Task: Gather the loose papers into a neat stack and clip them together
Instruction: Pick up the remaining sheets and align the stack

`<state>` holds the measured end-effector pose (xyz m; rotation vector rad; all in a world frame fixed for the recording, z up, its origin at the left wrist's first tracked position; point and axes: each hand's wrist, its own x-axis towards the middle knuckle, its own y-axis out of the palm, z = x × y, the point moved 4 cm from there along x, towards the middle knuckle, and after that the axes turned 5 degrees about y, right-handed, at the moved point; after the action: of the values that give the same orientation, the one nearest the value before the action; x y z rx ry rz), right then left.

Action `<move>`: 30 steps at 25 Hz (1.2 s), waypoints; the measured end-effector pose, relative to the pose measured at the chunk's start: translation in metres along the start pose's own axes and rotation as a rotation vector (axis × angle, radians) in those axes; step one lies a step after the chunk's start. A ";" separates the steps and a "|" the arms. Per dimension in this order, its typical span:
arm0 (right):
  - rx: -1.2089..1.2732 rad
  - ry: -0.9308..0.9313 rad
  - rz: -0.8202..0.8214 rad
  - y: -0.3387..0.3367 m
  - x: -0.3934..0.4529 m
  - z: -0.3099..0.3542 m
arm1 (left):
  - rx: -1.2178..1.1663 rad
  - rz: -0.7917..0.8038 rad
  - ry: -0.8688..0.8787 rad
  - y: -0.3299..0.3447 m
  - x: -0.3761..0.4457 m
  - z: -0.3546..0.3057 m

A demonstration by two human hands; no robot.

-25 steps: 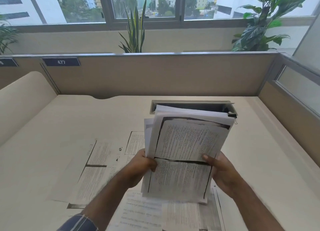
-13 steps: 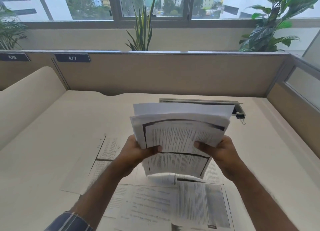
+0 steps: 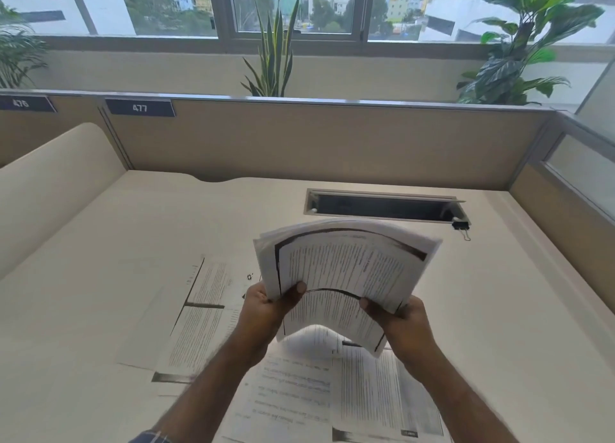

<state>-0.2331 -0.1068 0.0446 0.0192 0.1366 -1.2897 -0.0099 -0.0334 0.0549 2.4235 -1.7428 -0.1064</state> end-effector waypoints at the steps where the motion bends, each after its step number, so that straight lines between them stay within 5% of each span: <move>1: -0.023 0.031 0.016 0.004 -0.002 -0.008 | 0.037 -0.019 -0.033 -0.003 -0.001 0.005; 5: -0.094 0.151 0.042 0.017 -0.013 -0.038 | 0.254 -0.027 -0.172 -0.016 -0.017 0.039; 10: -0.038 0.150 0.014 0.032 -0.007 -0.020 | 0.282 -0.045 -0.138 -0.029 -0.012 0.035; 16: -0.144 0.204 -0.044 0.072 0.028 -0.021 | 0.701 -0.158 -0.213 -0.064 0.026 0.043; 19: -0.323 0.261 -0.022 0.090 0.043 -0.040 | 0.979 -0.134 -0.323 -0.076 0.038 0.058; 22: -0.751 0.293 -0.065 0.097 0.050 -0.063 | 1.183 -0.123 -0.441 -0.073 0.039 0.068; 30: -0.603 0.343 -0.088 0.100 0.055 -0.064 | 0.761 -0.250 -0.352 -0.065 0.040 0.055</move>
<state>-0.1285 -0.1254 -0.0307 -0.2856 0.8227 -1.2813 0.0558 -0.0553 -0.0086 3.3409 -1.8413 0.1412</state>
